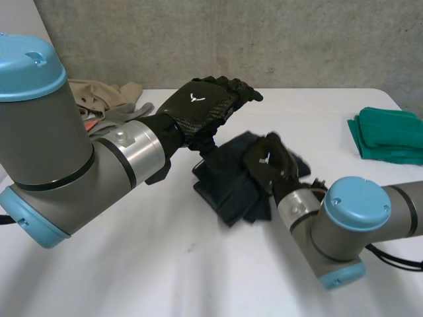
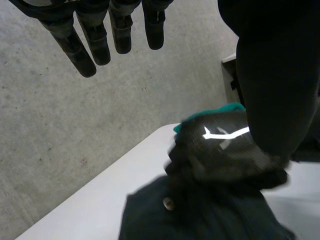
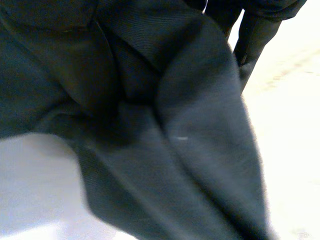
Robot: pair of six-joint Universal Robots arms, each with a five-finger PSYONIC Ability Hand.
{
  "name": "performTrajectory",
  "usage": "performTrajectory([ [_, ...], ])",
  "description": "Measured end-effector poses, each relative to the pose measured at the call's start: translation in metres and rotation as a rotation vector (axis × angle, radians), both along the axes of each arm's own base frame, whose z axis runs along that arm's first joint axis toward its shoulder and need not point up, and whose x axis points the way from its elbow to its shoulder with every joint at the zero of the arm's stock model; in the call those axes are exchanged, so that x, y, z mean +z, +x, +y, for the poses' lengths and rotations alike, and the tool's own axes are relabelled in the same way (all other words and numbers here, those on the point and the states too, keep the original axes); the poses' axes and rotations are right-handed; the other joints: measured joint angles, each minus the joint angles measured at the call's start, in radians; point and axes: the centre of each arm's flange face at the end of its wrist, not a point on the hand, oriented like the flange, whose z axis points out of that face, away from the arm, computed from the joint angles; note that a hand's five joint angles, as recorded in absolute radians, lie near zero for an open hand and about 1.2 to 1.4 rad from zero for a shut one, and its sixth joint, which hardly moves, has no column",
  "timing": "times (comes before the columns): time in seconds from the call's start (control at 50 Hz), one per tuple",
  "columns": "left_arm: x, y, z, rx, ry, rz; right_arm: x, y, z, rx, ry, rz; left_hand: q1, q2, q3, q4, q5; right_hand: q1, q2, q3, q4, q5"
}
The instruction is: Fold the laundry.
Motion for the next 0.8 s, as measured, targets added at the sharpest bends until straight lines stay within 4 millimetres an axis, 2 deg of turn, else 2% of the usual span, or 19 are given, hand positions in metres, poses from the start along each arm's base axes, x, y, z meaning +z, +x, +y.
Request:
performTrajectory([
  [0.16,0.003,0.001,-0.001,0.006,-0.006,0.007,0.046,0.002,-0.035,-0.081,-0.079,-0.161,0.0,0.0,0.0,0.0,0.0,0.023,0.0,0.0,0.006,0.022],
  [0.2,0.005,0.002,-0.002,0.008,-0.007,0.012,0.06,0.001,-0.046,-0.099,-0.104,-0.197,0.0,0.0,0.0,0.0,0.0,0.024,0.0,0.009,0.007,0.028],
  [0.22,0.007,0.003,-0.002,0.01,-0.008,0.018,0.076,-0.003,-0.059,-0.12,-0.135,-0.23,0.0,0.0,0.0,0.0,0.0,0.037,0.0,0.012,0.007,0.028],
  [0.26,0.009,0.004,-0.002,0.012,-0.008,0.023,0.088,-0.007,-0.069,-0.138,-0.16,-0.254,0.0,0.0,0.0,0.0,0.0,0.038,0.0,0.012,0.007,0.028],
  [0.32,0.014,0.005,-0.001,0.015,-0.009,0.037,0.117,-0.024,-0.098,-0.205,-0.224,-0.312,0.0,0.0,0.0,0.0,0.0,0.038,0.0,0.012,0.007,0.028],
  [0.36,0.016,0.006,0.0,0.015,-0.008,0.046,0.129,-0.04,-0.119,-0.257,-0.25,-0.339,0.0,0.0,0.0,0.0,0.0,0.038,0.0,0.012,0.007,0.028],
  [0.38,0.017,0.006,0.0,0.015,-0.008,0.047,0.131,-0.043,-0.124,-0.266,-0.253,-0.343,0.0,0.0,0.0,0.0,0.0,0.038,0.0,0.012,0.007,0.028],
  [0.42,0.018,0.006,0.001,0.015,-0.004,0.055,0.137,-0.069,-0.154,-0.336,-0.266,-0.359,0.0,0.0,0.0,0.0,0.0,0.038,0.014,0.012,0.007,0.028],
  [0.48,0.019,0.006,0.001,0.013,-0.001,0.059,0.131,-0.099,-0.185,-0.403,-0.254,-0.35,0.0,0.0,0.0,0.0,0.0,0.038,0.014,0.013,0.007,0.038],
  [0.5,0.019,0.006,0.001,0.013,-0.001,0.06,0.129,-0.104,-0.19,-0.413,-0.25,-0.347,0.0,0.0,0.0,0.0,0.0,0.038,0.014,0.016,0.008,0.038],
  [0.52,0.018,0.005,0.002,0.012,0.0,0.06,0.12,-0.123,-0.208,-0.447,-0.234,-0.333,0.0,0.0,0.0,0.0,0.0,0.038,0.014,0.016,0.008,0.038],
  [0.56,0.018,0.005,0.002,0.011,0.0,0.061,0.109,-0.138,-0.221,-0.47,-0.217,-0.318,0.0,0.0,0.0,0.0,0.0,0.038,0.014,0.016,0.009,0.038],
  [0.6,0.017,0.004,0.001,0.01,0.0,0.061,0.09,-0.16,-0.24,-0.493,-0.188,-0.294,0.0,0.0,0.0,0.0,0.0,0.038,0.014,0.016,0.01,0.038],
  [0.62,0.017,0.004,0.001,0.01,0.0,0.061,0.086,-0.164,-0.243,-0.495,-0.182,-0.289,0.0,0.0,0.0,0.0,0.0,0.038,0.014,0.016,0.01,0.038],
  [0.64,0.016,0.004,0.001,0.009,0.001,0.06,0.068,-0.179,-0.253,-0.501,-0.154,-0.269,0.0,0.0,0.0,0.0,0.0,0.038,0.014,0.016,0.01,0.038],
  [0.68,0.014,0.003,0.0,0.008,0.002,0.058,0.049,-0.192,-0.262,-0.501,-0.125,-0.25,0.0,0.0,0.0,0.0,0.0,0.038,0.014,0.016,0.011,0.038],
  [0.7,0.013,0.002,0.0,0.008,0.004,0.056,0.03,-0.207,-0.269,-0.505,-0.093,-0.229,0.0,0.0,0.0,0.0,0.0,0.038,0.014,0.016,0.011,0.038],
  [0.74,0.011,0.002,-0.001,0.008,0.005,0.054,0.014,-0.219,-0.272,-0.511,-0.065,-0.213,0.0,0.0,0.0,0.0,0.0,0.038,0.014,0.016,0.011,0.038],
  [0.8,0.008,0.001,-0.002,0.009,0.01,0.049,-0.017,-0.247,-0.277,-0.53,-0.006,-0.183,0.0,0.0,0.0,0.0,0.0,0.05,0.023,0.016,0.011,0.038],
])
